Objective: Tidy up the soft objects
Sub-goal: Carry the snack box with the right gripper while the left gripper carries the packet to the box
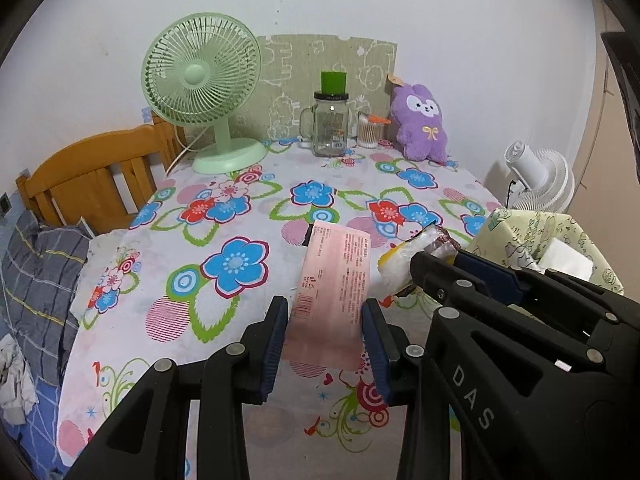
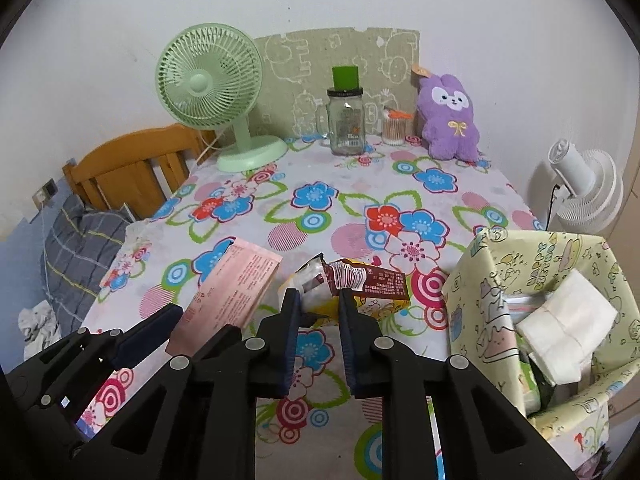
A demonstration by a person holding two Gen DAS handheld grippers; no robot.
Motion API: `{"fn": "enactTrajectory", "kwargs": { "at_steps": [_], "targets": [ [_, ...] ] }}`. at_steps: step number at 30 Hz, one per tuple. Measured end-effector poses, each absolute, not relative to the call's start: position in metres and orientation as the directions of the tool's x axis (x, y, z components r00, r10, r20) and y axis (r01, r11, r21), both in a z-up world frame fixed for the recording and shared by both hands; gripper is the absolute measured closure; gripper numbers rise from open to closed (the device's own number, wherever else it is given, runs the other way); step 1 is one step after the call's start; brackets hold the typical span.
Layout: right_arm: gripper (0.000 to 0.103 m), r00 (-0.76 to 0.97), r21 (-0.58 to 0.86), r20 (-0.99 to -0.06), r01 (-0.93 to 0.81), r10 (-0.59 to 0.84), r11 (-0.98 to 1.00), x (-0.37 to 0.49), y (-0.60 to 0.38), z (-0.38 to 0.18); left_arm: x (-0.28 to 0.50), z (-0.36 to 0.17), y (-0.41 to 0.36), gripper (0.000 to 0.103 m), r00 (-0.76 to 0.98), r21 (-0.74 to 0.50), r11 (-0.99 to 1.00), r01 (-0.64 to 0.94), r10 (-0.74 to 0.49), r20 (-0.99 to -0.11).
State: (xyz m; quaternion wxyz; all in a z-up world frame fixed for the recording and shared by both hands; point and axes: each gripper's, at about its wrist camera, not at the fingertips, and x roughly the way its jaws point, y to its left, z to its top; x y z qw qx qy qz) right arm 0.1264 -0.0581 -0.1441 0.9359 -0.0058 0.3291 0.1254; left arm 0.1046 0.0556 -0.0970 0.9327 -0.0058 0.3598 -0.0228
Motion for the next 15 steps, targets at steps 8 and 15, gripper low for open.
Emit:
{"fn": "enactTrajectory", "kwargs": {
  "at_steps": [8, 15],
  "targets": [
    [0.082, 0.773, 0.075, -0.585, -0.252, 0.247, 0.965, 0.113, -0.063, -0.126, 0.094, -0.080, 0.050, 0.064, 0.763, -0.018, 0.999, 0.033, -0.036, -0.645],
    [0.083, 0.787, 0.077, -0.562, -0.256, 0.255, 0.963, 0.105, -0.069, -0.114, 0.088, -0.067, 0.045, 0.064, 0.780, -0.012, 0.999, 0.037, -0.036, -0.625]
  ]
}}
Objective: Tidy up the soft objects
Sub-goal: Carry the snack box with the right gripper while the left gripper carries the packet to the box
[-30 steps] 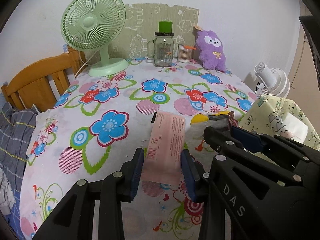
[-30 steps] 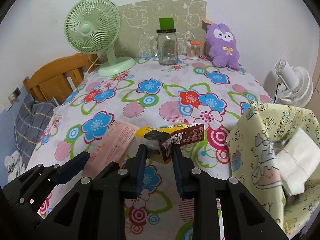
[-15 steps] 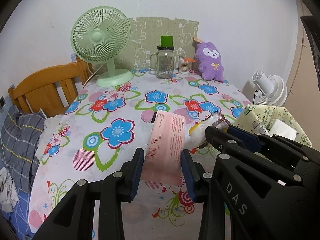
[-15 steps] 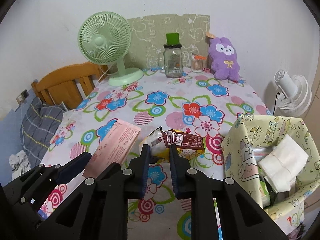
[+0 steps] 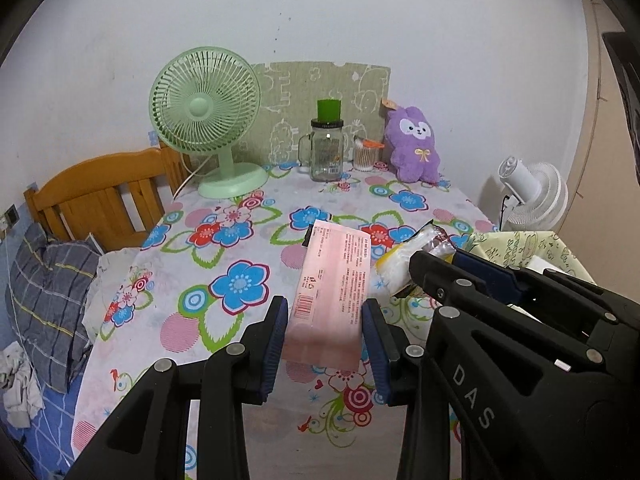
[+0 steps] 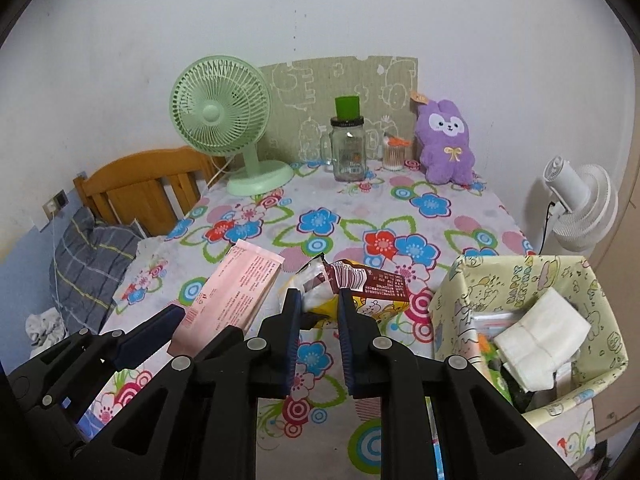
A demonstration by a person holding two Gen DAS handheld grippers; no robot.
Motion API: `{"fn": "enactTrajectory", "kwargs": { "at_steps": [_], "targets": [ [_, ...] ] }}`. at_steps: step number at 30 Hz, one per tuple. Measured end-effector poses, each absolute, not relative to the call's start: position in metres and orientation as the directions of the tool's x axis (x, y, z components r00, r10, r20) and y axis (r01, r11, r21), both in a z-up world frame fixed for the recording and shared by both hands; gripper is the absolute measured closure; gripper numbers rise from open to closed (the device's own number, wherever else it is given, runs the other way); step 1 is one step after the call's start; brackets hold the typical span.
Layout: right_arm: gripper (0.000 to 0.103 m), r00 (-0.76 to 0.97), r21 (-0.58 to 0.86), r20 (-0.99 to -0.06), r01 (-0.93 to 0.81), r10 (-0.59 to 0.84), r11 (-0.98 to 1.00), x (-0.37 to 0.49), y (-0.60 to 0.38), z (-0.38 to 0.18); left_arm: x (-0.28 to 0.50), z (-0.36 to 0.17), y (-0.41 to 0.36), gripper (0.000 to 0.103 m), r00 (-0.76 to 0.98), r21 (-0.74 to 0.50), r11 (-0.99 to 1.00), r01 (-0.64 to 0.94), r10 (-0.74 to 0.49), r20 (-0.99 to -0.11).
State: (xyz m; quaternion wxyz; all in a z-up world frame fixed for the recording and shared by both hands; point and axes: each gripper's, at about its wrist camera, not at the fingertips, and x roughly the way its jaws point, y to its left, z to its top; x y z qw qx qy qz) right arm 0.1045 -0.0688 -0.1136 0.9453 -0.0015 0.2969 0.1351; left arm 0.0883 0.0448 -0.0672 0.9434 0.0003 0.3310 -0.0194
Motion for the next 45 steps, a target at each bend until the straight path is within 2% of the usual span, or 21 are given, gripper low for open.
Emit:
{"fn": "enactTrajectory", "kwargs": {
  "at_steps": [15, 45],
  "targets": [
    [0.083, 0.811, 0.083, -0.532, -0.237, 0.244, 0.968, 0.095, -0.093, -0.100, 0.085, -0.055, 0.021, 0.064, 0.798, -0.008, 0.998, 0.065, -0.057, -0.600],
    [0.083, 0.858, 0.074, -0.492, -0.129, 0.148, 0.989, 0.096, -0.177, -0.082, 0.095, -0.041, -0.062, 0.064, 0.805, -0.023, 0.980, 0.197, -0.175, -0.566]
  ]
}}
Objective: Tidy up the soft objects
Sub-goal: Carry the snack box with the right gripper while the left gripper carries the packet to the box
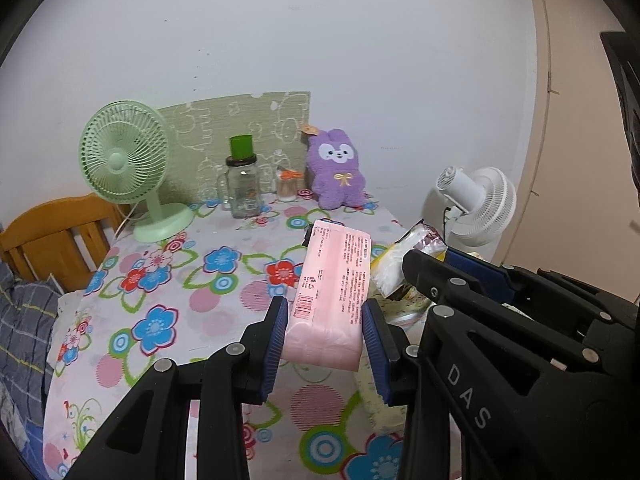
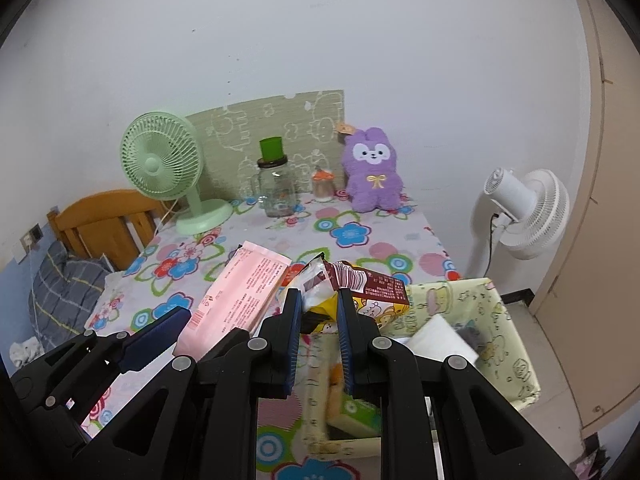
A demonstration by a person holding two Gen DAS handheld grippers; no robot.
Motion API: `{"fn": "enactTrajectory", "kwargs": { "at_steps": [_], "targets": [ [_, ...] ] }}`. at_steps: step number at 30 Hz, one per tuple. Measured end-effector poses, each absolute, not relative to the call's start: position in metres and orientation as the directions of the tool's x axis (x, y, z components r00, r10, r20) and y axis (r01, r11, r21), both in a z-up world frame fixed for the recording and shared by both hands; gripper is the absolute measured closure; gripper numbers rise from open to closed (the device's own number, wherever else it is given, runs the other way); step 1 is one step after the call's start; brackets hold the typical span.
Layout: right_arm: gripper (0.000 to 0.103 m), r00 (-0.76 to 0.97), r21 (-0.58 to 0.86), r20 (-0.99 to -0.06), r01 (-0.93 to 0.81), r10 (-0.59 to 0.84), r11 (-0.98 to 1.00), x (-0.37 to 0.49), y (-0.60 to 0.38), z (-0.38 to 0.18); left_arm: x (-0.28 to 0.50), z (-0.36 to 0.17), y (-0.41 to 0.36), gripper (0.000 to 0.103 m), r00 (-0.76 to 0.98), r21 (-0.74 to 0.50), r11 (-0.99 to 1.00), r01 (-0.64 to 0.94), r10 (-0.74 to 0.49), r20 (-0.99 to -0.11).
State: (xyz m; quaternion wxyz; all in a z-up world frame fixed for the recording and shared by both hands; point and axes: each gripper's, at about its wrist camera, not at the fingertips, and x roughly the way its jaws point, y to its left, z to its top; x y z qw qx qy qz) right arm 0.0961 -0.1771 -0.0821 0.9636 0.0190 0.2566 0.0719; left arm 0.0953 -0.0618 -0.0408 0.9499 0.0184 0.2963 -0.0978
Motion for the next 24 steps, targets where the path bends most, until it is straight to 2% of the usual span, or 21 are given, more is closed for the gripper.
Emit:
{"fn": "enactTrajectory", "kwargs": {
  "at_steps": [24],
  "targets": [
    [0.084, 0.856, 0.068, -0.507, -0.077, 0.101, 0.995, 0.105, -0.238, -0.091, 0.109, -0.053, -0.120, 0.064, 0.772, -0.048, 0.965, 0.260, -0.237, -0.590]
  ]
}}
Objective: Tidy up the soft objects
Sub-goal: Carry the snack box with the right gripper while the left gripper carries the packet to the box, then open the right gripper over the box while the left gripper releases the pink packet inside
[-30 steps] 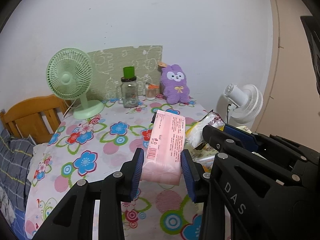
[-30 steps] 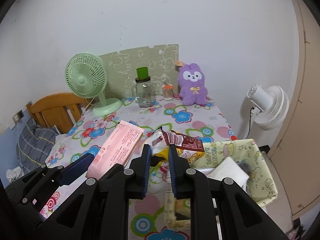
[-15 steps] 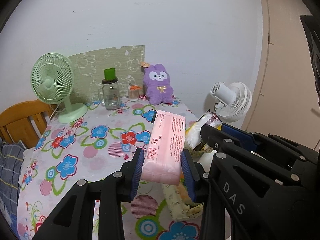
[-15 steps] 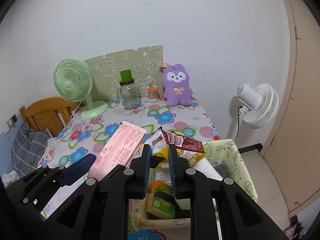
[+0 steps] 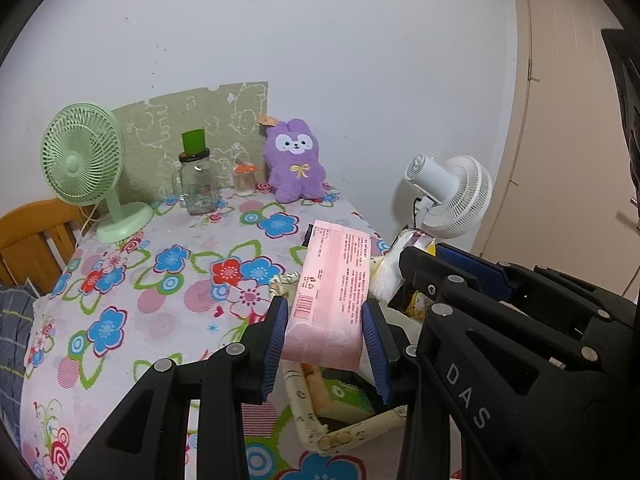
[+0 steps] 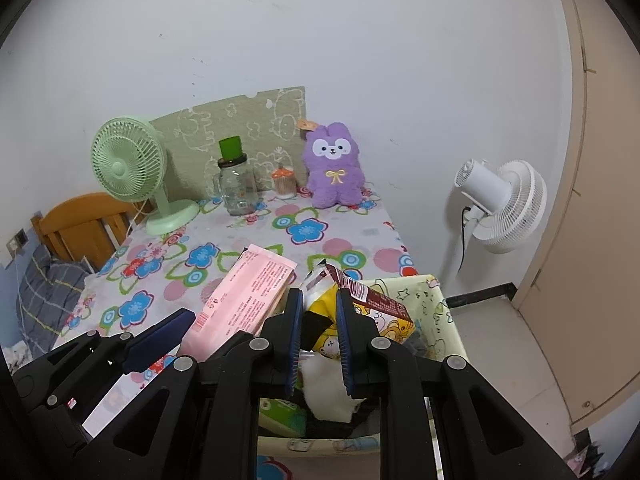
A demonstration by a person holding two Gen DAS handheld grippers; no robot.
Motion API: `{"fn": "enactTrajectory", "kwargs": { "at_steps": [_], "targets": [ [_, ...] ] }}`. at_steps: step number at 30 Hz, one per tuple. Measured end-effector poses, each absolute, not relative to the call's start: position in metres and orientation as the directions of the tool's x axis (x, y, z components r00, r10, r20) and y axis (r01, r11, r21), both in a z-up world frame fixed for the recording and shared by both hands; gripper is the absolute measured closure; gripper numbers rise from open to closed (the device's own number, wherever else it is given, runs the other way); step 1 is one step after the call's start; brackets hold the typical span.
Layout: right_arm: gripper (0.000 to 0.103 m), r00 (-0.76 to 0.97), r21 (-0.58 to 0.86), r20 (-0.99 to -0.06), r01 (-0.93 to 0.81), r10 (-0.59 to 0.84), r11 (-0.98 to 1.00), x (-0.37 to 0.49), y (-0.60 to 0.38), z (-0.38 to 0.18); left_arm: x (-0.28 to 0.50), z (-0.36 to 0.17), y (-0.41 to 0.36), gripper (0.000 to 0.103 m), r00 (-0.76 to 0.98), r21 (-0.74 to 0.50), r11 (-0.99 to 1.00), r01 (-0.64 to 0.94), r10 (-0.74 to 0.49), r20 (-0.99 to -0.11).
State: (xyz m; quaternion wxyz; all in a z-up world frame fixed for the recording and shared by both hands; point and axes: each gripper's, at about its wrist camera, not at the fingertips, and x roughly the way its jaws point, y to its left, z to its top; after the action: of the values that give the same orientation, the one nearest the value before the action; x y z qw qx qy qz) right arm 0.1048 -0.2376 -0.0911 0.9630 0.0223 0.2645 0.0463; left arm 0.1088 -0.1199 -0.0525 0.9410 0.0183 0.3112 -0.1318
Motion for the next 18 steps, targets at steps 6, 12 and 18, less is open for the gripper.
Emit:
{"fn": "enactTrajectory", "kwargs": {
  "at_steps": [6, 12, 18],
  "targets": [
    [0.084, 0.844, 0.078, -0.525, -0.079, 0.109, 0.994, 0.109, -0.249, -0.100, 0.113, -0.061, -0.128, 0.064, 0.758, -0.051, 0.964, 0.259, -0.236, -0.608],
    [0.084, 0.834, 0.092, -0.539, -0.081, 0.118, 0.992, 0.112, -0.258, -0.109, 0.121, -0.073, -0.134, 0.071, 0.725, -0.075, 0.966, 0.246, -0.235, -0.648],
    [0.084, 0.825, 0.100, -0.552, -0.077, 0.120, 0.992, 0.116, -0.263, -0.117, 0.127, -0.084, -0.142, 0.071, 0.704, -0.066, 0.967, 0.245, -0.225, -0.674]
  ]
}}
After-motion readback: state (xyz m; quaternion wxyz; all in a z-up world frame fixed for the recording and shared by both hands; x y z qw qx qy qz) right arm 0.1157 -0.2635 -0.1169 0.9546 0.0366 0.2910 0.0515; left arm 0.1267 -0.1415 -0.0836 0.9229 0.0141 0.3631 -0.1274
